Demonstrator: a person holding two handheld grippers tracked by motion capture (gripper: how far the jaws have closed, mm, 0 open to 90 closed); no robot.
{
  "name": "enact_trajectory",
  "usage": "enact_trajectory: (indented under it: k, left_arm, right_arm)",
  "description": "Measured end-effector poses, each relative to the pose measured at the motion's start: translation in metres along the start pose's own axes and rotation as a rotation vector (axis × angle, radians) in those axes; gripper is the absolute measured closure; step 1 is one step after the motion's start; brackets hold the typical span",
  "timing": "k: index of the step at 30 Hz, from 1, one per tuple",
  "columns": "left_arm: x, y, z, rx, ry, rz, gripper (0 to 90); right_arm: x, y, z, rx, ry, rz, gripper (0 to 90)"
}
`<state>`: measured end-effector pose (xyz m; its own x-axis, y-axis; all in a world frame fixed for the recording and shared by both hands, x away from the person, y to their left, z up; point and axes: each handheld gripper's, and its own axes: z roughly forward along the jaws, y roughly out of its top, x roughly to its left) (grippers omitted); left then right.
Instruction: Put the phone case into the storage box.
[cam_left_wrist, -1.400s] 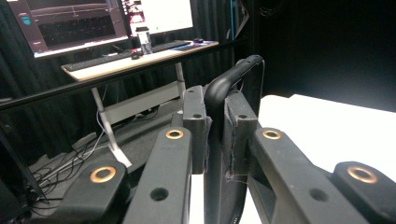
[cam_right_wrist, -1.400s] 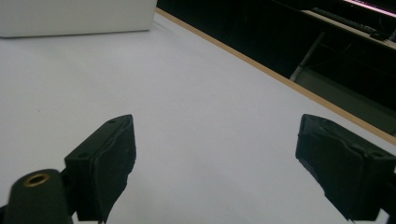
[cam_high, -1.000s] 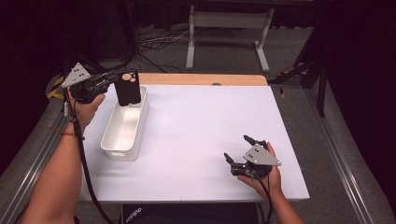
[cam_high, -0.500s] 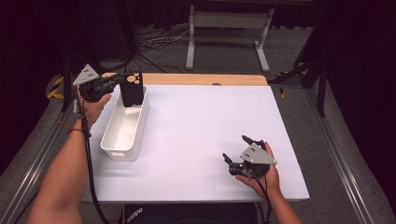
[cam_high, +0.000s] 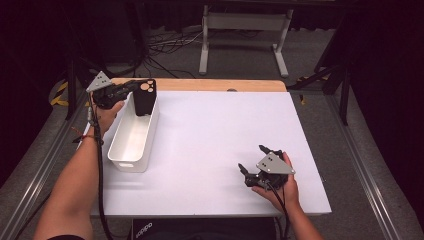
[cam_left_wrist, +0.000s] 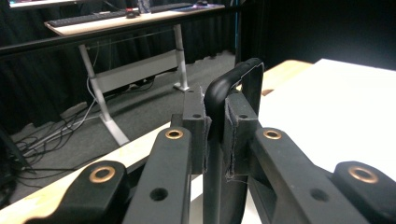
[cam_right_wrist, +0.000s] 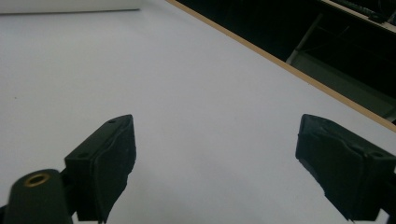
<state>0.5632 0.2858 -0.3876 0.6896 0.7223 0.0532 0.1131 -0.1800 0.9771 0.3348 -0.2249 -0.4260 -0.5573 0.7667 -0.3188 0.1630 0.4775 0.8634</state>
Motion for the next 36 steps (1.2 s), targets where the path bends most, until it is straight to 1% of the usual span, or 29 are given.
enact_trajectory:
  k: [1,2,4,6,7,8,9,10,11,12,13,14,15,18,20,24,27,28,36]
  left_arm:
    - [0.001,-0.001,0.000,0.002,0.023,0.005,81.5]
    - [0.001,-0.001,0.000,0.002,0.023,0.005,80.6]
    - [0.003,-0.002,0.001,0.009,0.040,0.004,79.9]
    - [0.004,-0.003,0.002,0.033,0.071,0.016,78.0]
    - [0.004,-0.004,0.003,0.032,0.080,0.014,76.5]
    - [0.004,-0.006,0.004,0.049,0.100,0.020,73.8]
    - [0.005,-0.007,0.005,0.063,0.102,0.023,73.9]
    - [0.005,-0.007,0.005,0.063,0.102,0.023,73.6]
    - [0.005,-0.008,0.007,0.085,0.123,0.030,72.7]
    - [0.006,-0.009,0.008,0.108,0.135,0.044,71.9]
    - [0.006,-0.009,0.008,0.108,0.135,0.044,70.7]
    - [0.006,-0.011,0.009,0.132,0.132,0.047,70.7]
    - [0.006,-0.011,0.010,0.137,0.133,0.044,69.8]
    - [0.008,-0.013,0.009,0.141,0.139,0.029,69.5]
    - [0.008,-0.014,0.009,0.147,0.145,0.026,67.9]
    - [0.009,-0.014,0.008,0.149,0.149,0.023,65.7]
    - [0.009,-0.015,0.007,0.150,0.150,0.009,64.8]
    - [0.009,-0.014,0.007,0.144,0.152,0.007,64.7]
    - [0.008,-0.013,0.004,0.144,0.159,0.006,61.8]
  right_arm:
    - [0.000,0.000,0.000,-0.001,-0.001,0.004,13.3]
    - [0.000,0.000,0.000,-0.001,-0.001,0.004,13.3]
    - [-0.001,-0.001,-0.001,0.000,-0.001,0.007,13.3]
    - [-0.001,-0.001,-0.001,0.000,-0.001,0.009,13.3]
    - [-0.001,-0.001,-0.001,0.000,0.001,0.009,13.3]
    - [-0.001,-0.001,0.000,0.000,0.003,0.010,13.3]
    - [-0.001,-0.001,0.000,-0.001,0.004,0.009,13.3]
    - [-0.001,-0.001,0.000,-0.001,0.004,0.009,13.3]
    - [-0.001,-0.001,-0.001,-0.002,0.004,0.008,13.3]
    - [-0.001,-0.001,-0.001,-0.003,0.007,0.010,13.3]
    - [-0.001,-0.001,-0.001,-0.003,0.007,0.010,13.3]
    - [-0.001,-0.001,0.000,-0.003,0.007,0.008,13.3]
    - [-0.001,-0.001,0.000,-0.003,0.008,0.008,13.3]
    - [-0.001,-0.001,0.000,-0.005,0.010,0.007,13.3]
    - [-0.001,-0.001,0.000,-0.006,0.012,0.007,13.3]
    - [-0.001,-0.001,0.000,-0.008,0.012,0.005,13.3]
    - [-0.001,-0.001,-0.001,-0.009,0.013,0.003,13.3]
    - [-0.001,-0.001,-0.001,-0.009,0.013,0.006,13.3]
    - [-0.002,0.000,-0.001,-0.015,0.014,0.001,13.3]
